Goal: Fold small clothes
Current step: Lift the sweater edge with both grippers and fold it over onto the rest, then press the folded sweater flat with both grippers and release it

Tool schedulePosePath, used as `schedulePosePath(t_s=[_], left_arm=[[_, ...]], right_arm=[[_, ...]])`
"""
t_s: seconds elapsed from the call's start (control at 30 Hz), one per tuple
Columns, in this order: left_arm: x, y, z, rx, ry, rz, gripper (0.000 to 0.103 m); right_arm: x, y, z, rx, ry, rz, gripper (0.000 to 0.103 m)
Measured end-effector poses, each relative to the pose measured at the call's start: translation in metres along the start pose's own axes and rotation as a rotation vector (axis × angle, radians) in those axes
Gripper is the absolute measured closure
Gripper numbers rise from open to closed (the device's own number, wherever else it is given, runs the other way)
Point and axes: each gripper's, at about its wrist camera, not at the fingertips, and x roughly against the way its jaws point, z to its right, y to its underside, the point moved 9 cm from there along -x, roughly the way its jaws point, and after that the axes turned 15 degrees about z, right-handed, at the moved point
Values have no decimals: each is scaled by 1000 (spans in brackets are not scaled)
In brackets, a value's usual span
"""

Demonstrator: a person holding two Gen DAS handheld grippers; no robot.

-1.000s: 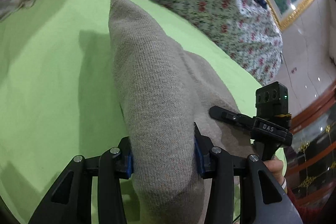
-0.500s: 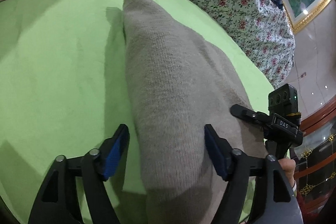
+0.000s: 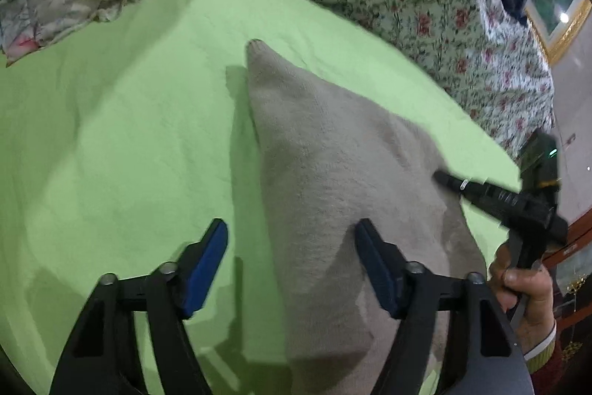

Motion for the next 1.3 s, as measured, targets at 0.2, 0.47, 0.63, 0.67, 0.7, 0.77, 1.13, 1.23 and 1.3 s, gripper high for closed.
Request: schedulePosePath(t_s=[0.2,0.47,0.63,0.67,0.7,0.77,1.13,1.23,1.3], left_arm=[[-15,11,14,-102,-67,-24,38],[20,18,15,-151,-59,26,38],[76,51,17,-168,11,83,38],[85,62,15,-167,13,87,38],[91,73,15,-164,26,76,38],[101,97,17,-173,48,55,38],[85,121,20,-241,-32,78,43],[75,122,15,-286,-85,100,63],[70,126,8,-252,-107,87,76]], right_arm=[[13,-17,9,19,14,48,95],[28,7,23,-82,-5,27,75],[92,39,4,-45,-69,77,55],[101,47,2,-46,-78,80,55],[110,57,0,-52,-86,83,55],[124,75,-2,-70,-102,84,55],[114,120,-14,-54,-124,27,55],[107,131,-14,-53,-119,0,64],[104,136,-13,-49,-105,-15,94]])
